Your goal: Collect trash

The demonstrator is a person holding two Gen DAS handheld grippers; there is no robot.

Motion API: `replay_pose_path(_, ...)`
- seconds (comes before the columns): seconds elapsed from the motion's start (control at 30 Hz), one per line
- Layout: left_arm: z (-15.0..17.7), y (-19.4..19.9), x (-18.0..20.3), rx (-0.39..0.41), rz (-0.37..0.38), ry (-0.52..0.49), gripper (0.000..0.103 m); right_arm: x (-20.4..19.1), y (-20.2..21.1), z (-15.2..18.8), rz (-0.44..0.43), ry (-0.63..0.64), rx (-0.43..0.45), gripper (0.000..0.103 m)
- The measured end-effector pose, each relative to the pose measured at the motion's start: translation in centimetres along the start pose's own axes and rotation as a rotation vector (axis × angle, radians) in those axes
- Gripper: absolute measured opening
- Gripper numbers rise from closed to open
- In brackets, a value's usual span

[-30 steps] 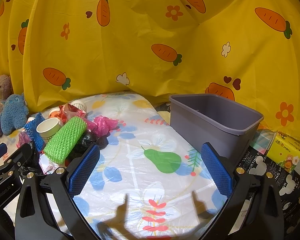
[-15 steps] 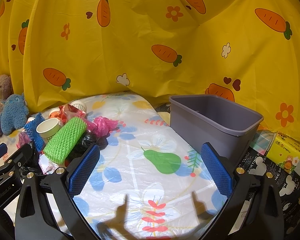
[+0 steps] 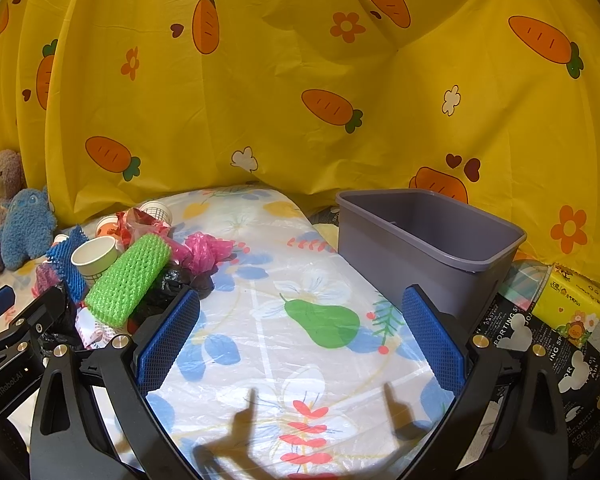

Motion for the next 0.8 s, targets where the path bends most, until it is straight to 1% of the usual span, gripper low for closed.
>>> replay_pose_path(0.8,-0.19,0.0,0.99,0.007,0.002,-0.01,0.085,0.23,0.06,0.08,-0.001,-0.003,0.001,0.098)
Point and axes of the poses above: each gripper's, at about its wrist camera, not at the fingertips, and y roughly against the way its jaws point, x to its right, z to its underside, the point moved 3 cm from there along -y, roughly the way its jaws point, and after that the axes turned 5 degrees about -x, right-handed, at the moved point
